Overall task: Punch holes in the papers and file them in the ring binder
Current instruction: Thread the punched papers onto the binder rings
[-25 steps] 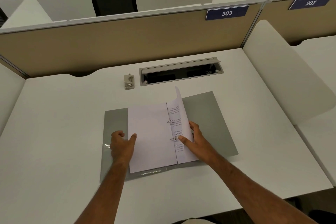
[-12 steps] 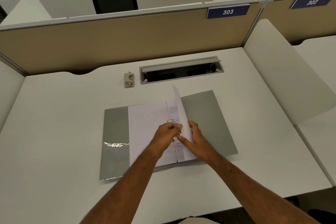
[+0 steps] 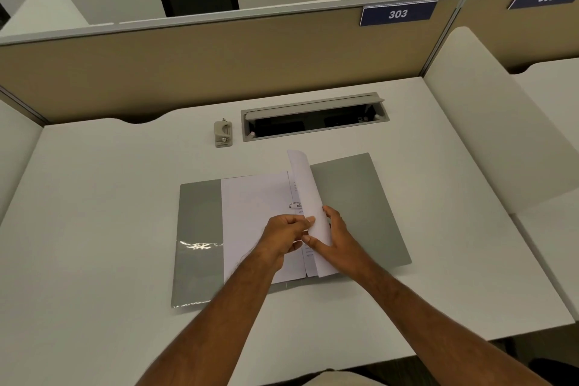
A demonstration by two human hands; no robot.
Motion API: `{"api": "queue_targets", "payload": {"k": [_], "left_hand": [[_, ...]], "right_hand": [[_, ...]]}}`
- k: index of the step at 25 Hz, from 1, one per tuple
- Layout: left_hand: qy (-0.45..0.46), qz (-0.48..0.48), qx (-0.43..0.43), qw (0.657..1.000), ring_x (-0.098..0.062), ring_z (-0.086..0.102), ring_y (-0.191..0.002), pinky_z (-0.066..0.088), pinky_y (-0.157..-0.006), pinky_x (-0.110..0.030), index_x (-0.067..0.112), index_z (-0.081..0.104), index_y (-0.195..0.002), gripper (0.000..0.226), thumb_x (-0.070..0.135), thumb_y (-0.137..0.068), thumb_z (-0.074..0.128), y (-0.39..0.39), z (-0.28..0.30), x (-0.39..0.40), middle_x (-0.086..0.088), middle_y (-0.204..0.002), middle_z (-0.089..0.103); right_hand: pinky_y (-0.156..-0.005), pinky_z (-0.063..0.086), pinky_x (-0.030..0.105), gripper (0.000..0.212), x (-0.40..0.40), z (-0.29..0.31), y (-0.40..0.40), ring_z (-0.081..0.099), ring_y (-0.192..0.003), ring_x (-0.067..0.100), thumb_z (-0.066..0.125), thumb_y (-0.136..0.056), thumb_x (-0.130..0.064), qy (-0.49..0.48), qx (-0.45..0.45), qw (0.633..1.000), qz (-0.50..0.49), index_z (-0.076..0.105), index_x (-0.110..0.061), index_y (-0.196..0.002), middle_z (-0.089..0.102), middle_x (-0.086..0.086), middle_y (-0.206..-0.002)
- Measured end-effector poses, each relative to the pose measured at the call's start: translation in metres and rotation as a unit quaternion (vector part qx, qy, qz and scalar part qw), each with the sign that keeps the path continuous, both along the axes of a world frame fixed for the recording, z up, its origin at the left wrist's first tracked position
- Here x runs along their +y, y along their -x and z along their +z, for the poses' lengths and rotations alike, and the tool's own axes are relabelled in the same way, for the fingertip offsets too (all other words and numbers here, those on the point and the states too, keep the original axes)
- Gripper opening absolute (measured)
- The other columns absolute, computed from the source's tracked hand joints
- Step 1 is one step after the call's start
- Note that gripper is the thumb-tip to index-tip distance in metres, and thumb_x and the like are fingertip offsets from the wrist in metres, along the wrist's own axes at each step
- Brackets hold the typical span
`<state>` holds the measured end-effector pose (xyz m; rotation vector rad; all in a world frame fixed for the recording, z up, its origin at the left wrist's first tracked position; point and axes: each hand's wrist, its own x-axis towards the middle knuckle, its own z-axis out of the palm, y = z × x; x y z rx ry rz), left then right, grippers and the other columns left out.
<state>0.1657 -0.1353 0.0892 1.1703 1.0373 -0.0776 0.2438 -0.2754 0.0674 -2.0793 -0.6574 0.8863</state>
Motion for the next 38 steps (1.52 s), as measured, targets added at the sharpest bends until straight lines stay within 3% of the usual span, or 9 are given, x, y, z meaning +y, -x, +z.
{"api": "queue_targets", "payload": {"k": [5, 9, 13, 16, 19, 26, 31, 34, 38], "left_hand": [[-0.007, -0.005, -0.002, 1.000, -0.018, 0.070, -0.086, 0.057, -0.074, -0.028, 0.012, 0.075, -0.088, 0.024, 0.032, -0.082, 0.085, 0.000, 0.000, 0.003, -0.002, -0.091, 0.076], [-0.052, -0.010, -0.006, 0.999, -0.016, 0.059, -0.070, 0.051, -0.062, -0.027, 0.018, 0.052, -0.066, 0.041, 0.035, -0.078, 0.087, -0.001, 0.001, 0.006, 0.001, -0.071, 0.062], [-0.105, -0.028, -0.002, 0.994, -0.023, 0.062, -0.075, 0.054, -0.064, -0.030, 0.016, 0.053, -0.073, 0.045, 0.046, -0.075, 0.088, 0.001, 0.000, 0.014, -0.007, -0.078, 0.063], [-0.149, -0.049, 0.017, 0.988, -0.026, 0.071, -0.089, 0.063, -0.080, -0.039, 0.005, 0.063, -0.092, 0.053, 0.052, -0.077, 0.083, 0.007, 0.001, 0.023, -0.011, -0.096, 0.072], [-0.167, -0.040, 0.017, 0.985, -0.021, 0.072, -0.093, 0.063, -0.084, -0.039, 0.004, 0.065, -0.100, 0.053, 0.049, -0.078, 0.084, 0.017, 0.004, 0.036, -0.006, -0.100, 0.073], [-0.176, 0.013, 0.029, 0.984, -0.025, 0.074, -0.084, 0.062, -0.080, -0.044, 0.012, 0.058, -0.081, 0.043, 0.041, -0.075, 0.089, 0.054, -0.005, 0.068, -0.015, -0.094, 0.075], [-0.185, 0.025, 0.048, 0.981, -0.027, 0.073, -0.080, 0.061, -0.079, -0.047, 0.001, 0.059, -0.081, 0.053, 0.043, -0.073, 0.090, 0.080, -0.016, 0.084, -0.020, -0.094, 0.073], [-0.187, 0.035, 0.061, 0.980, -0.021, 0.065, -0.073, 0.058, -0.070, -0.038, 0.009, 0.056, -0.078, 0.046, 0.043, -0.075, 0.089, 0.090, -0.024, 0.092, -0.013, -0.082, 0.070], [-0.184, 0.055, 0.077, 0.978, -0.019, 0.057, -0.068, 0.049, -0.063, -0.034, 0.015, 0.053, -0.076, 0.045, 0.042, -0.075, 0.089, 0.098, -0.032, 0.102, -0.006, -0.074, 0.060]], "right_hand": [[-0.110, 0.047, 0.042, 0.094, 0.003, -0.002, 0.003, 0.044, -0.134, 0.020, 0.068, -0.085, -0.057, 0.002, -0.016, 1.000, -0.002, 0.016, -0.023, -0.156, 0.030, 0.000, -0.156], [-0.113, 0.044, 0.044, 0.094, 0.001, -0.005, 0.000, 0.042, -0.136, 0.017, 0.064, -0.084, -0.064, -0.007, -0.008, 1.000, -0.013, 0.015, -0.027, -0.155, 0.030, -0.003, -0.157], [-0.112, 0.044, 0.047, 0.094, 0.000, -0.009, -0.006, 0.043, -0.137, 0.018, 0.060, -0.083, -0.069, 0.000, 0.001, 1.000, -0.026, 0.016, -0.028, -0.154, 0.031, -0.004, -0.157], [-0.110, 0.046, 0.048, 0.092, 0.000, -0.008, -0.010, 0.046, -0.134, 0.020, 0.062, -0.082, -0.067, 0.001, 0.010, 0.999, -0.037, 0.018, -0.029, -0.153, 0.035, -0.004, -0.154], [-0.107, 0.048, 0.046, 0.088, 0.000, -0.005, -0.012, 0.051, -0.128, 0.019, 0.065, -0.082, -0.062, -0.011, 0.025, 0.999, -0.044, 0.020, -0.030, -0.150, 0.040, -0.005, -0.149], [-0.094, 0.048, 0.032, 0.079, 0.005, 0.004, -0.015, 0.055, -0.117, 0.014, 0.069, -0.090, -0.040, -0.025, 0.054, 0.997, -0.045, 0.020, -0.027, -0.150, 0.042, -0.011, -0.137], [-0.096, 0.053, 0.037, 0.078, 0.002, 0.000, -0.020, 0.060, -0.116, 0.007, 0.072, -0.085, -0.043, -0.041, 0.082, 0.994, -0.057, 0.023, -0.038, -0.145, 0.051, -0.009, -0.137], [-0.095, 0.055, 0.039, 0.079, 0.001, -0.002, -0.024, 0.060, -0.116, 0.005, 0.073, -0.082, -0.048, -0.043, 0.089, 0.993, -0.060, 0.024, -0.043, -0.143, 0.052, -0.007, -0.137], [-0.083, 0.053, 0.024, 0.076, 0.001, 0.002, -0.026, 0.061, -0.112, 0.001, 0.071, -0.081, -0.046, -0.048, 0.101, 0.992, -0.066, 0.025, -0.043, -0.141, 0.053, -0.007, -0.135]]}}
